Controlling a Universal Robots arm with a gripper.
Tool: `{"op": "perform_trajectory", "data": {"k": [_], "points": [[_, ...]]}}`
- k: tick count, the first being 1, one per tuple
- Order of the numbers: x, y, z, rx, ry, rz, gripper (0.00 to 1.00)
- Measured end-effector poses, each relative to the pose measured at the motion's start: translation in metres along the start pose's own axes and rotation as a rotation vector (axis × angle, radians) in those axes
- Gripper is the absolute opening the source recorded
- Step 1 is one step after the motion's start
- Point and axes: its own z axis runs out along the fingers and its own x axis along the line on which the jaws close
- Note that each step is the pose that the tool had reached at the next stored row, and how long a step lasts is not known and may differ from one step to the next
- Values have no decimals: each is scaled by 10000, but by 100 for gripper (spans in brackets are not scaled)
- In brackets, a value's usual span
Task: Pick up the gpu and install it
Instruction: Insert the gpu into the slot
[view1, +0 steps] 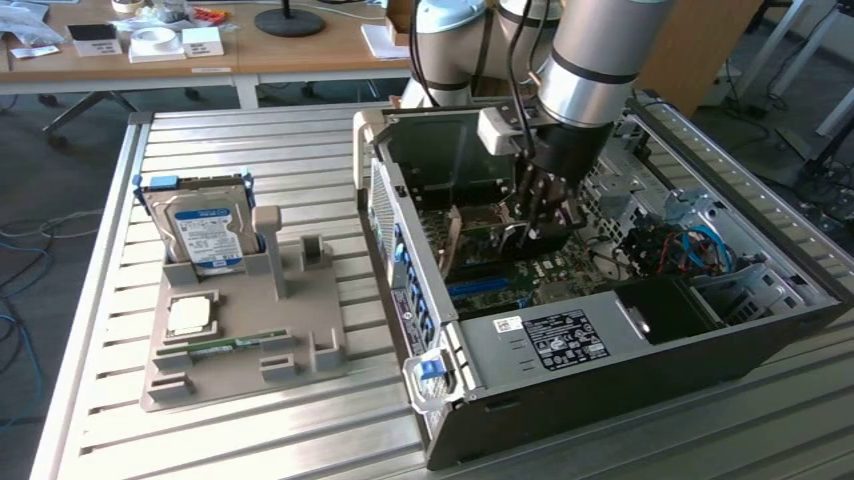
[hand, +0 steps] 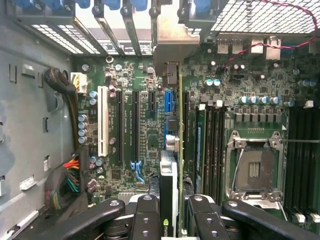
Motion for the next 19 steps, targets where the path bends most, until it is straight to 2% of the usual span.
{"op": "perform_trajectory", "data": {"k": [8,19], "points": [[2,39,116,1,-2,-39,27],[21,106,137,1,-2,-48,27]]}}
